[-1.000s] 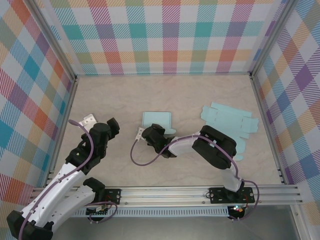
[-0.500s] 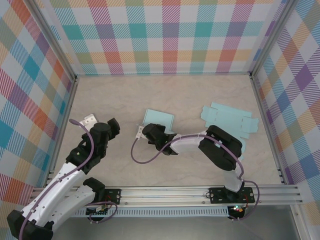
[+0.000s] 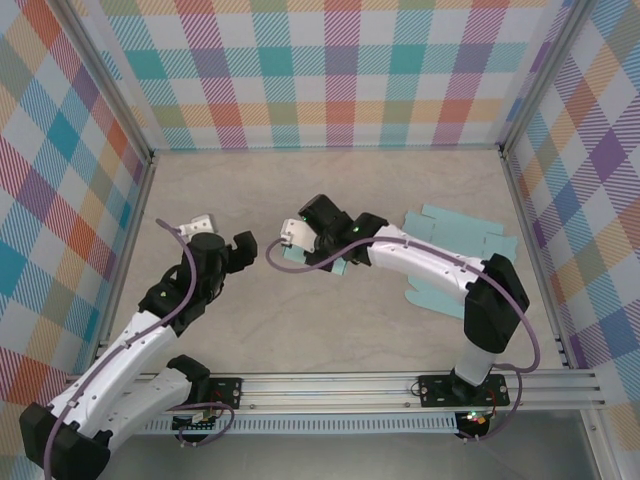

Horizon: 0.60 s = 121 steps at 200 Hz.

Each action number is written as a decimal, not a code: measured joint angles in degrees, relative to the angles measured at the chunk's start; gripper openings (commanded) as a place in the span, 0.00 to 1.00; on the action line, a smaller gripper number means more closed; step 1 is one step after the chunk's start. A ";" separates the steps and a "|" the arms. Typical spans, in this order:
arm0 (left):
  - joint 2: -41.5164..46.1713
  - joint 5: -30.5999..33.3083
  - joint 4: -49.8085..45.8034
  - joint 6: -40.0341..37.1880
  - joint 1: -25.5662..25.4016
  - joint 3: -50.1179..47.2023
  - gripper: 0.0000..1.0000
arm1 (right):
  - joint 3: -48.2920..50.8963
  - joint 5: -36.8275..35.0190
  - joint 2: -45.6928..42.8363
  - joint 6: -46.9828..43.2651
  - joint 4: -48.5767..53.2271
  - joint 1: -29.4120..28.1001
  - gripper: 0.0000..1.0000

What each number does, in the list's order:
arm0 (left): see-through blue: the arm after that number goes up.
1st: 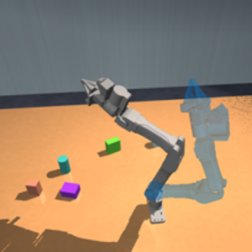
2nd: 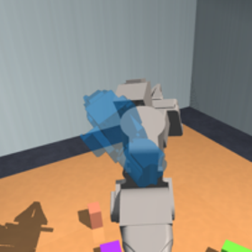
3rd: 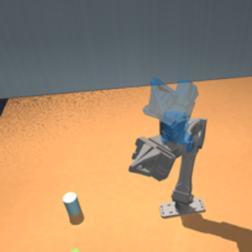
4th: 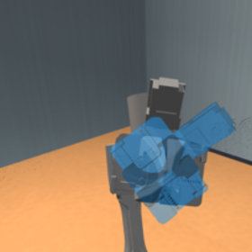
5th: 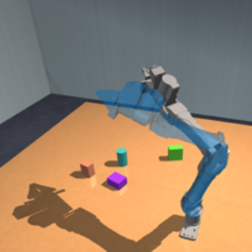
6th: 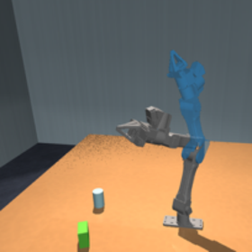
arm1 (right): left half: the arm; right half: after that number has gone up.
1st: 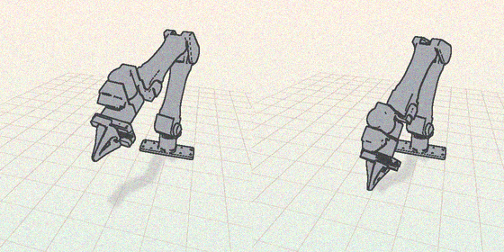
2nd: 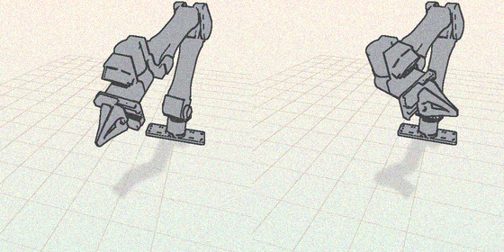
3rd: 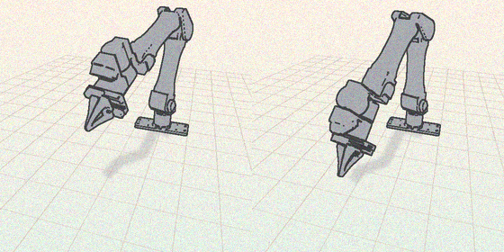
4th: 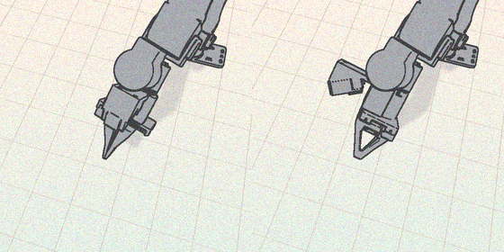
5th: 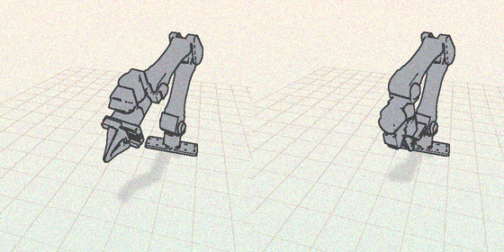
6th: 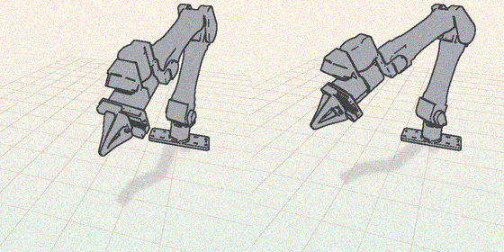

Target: Fold the paper box

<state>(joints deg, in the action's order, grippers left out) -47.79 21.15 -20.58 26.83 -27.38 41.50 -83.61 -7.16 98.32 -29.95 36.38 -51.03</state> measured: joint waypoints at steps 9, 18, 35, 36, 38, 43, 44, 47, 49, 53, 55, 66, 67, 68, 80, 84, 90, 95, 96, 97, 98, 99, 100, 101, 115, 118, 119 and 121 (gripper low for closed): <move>-1.01 -1.92 0.39 -0.76 0.42 0.76 0.95 | -1.05 3.43 0.11 -0.07 3.74 1.38 0.00; -2.21 -4.02 1.25 -1.27 0.96 1.42 0.95 | -2.23 6.78 0.42 -0.31 7.15 2.71 0.00; -4.24 -7.74 2.78 -1.88 1.75 1.86 0.94 | -5.57 13.00 2.27 -0.92 13.16 5.46 0.00; -4.42 -8.09 2.93 -1.90 1.81 1.86 0.94 | -5.88 13.35 2.47 -0.92 13.60 5.66 0.00; -4.72 -8.52 3.13 -2.01 1.88 1.86 0.94 | -6.32 14.03 2.75 -0.96 14.16 5.97 0.00; -5.38 -9.68 3.56 -2.05 2.08 1.86 0.94 | -7.41 15.63 3.58 -1.09 15.52 6.80 0.00; -5.46 -9.81 3.65 -2.08 2.10 1.86 0.94 | -7.56 15.80 3.69 -1.14 15.72 6.88 0.00; -5.90 -10.34 3.91 -2.08 2.21 1.86 0.94 | -8.15 16.76 4.26 -1.18 16.39 7.32 0.00; -6.14 -10.84 4.13 -2.08 2.25 1.86 0.94 | -8.57 17.29 4.61 -1.29 16.85 7.65 0.00; -6.67 -11.58 4.46 -2.12 2.40 1.86 0.93 | -9.18 18.21 5.31 -1.40 17.44 8.15 0.00; -6.95 -12.00 4.61 -2.12 2.45 1.86 0.93 | -9.51 18.78 5.70 -1.51 17.81 8.46 0.00; -8.17 -13.94 5.62 -2.05 2.78 1.81 0.92 | -10.88 21.11 7.82 -2.08 19.37 9.84 0.00; -8.26 -14.08 5.68 -2.05 2.80 1.79 0.92 | -10.97 21.29 7.96 -2.08 19.47 9.90 0.00; -8.37 -14.34 5.81 -2.08 2.84 1.77 0.91 | -11.13 21.53 8.17 -2.10 19.67 10.08 0.00; -9.20 -16.20 7.06 -2.05 3.28 1.49 0.90 | -12.50 23.69 10.60 -2.43 21.29 11.37 0.00; -9.38 -16.79 7.65 -2.12 3.43 1.25 0.90 | -13.00 24.33 11.43 -2.49 21.79 11.78 0.01; -9.55 -17.79 8.28 -2.16 3.72 0.85 0.90 | -13.75 25.38 12.74 -2.60 22.47 12.41 0.01; -9.75 -18.78 9.07 -2.25 3.98 0.42 0.89 | -14.36 26.18 13.79 -2.64 23.02 12.85 0.03; -9.77 -18.88 9.16 -2.27 4.02 0.35 0.89 | -14.47 26.27 13.92 -2.67 23.10 12.92 0.04; -9.81 -19.10 9.33 -2.32 4.09 0.24 0.89 | -14.56 26.34 14.05 -2.69 23.19 12.96 0.04; -9.84 -19.21 9.49 -2.34 4.13 0.17 0.89 | -14.75 26.49 14.36 -2.69 23.32 13.07 0.05; -9.88 -19.39 9.64 -2.34 4.20 0.13 0.89 | -14.86 26.62 14.56 -2.69 23.39 13.14 0.05; -9.97 -19.71 9.88 -2.43 4.26 -0.04 0.89 | -14.95 26.73 14.69 -2.69 23.50 13.20 0.06; -9.99 -19.87 10.01 -2.49 4.31 -0.11 0.89 | -15.17 26.91 14.95 -2.69 23.69 13.33 0.06; -10.84 -22.84 12.70 -3.52 5.05 -1.46 0.87 | -17.46 28.17 17.55 -2.95 25.22 14.32 0.14; -11.04 -23.52 13.46 -3.89 5.18 -1.84 0.87 | -17.88 28.39 18.01 -3.06 25.40 14.40 0.16; -11.15 -23.89 13.90 -4.00 5.27 -2.03 0.87 | -17.99 28.48 18.16 -3.02 25.46 14.45 0.16; -11.34 -24.46 14.45 -4.17 5.40 -2.29 0.86 | -18.34 28.72 18.45 -3.06 25.66 14.58 0.18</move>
<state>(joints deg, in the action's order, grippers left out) -59.13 -3.31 -6.13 22.65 -21.98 39.20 -101.95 21.56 116.77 -33.01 62.04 -36.45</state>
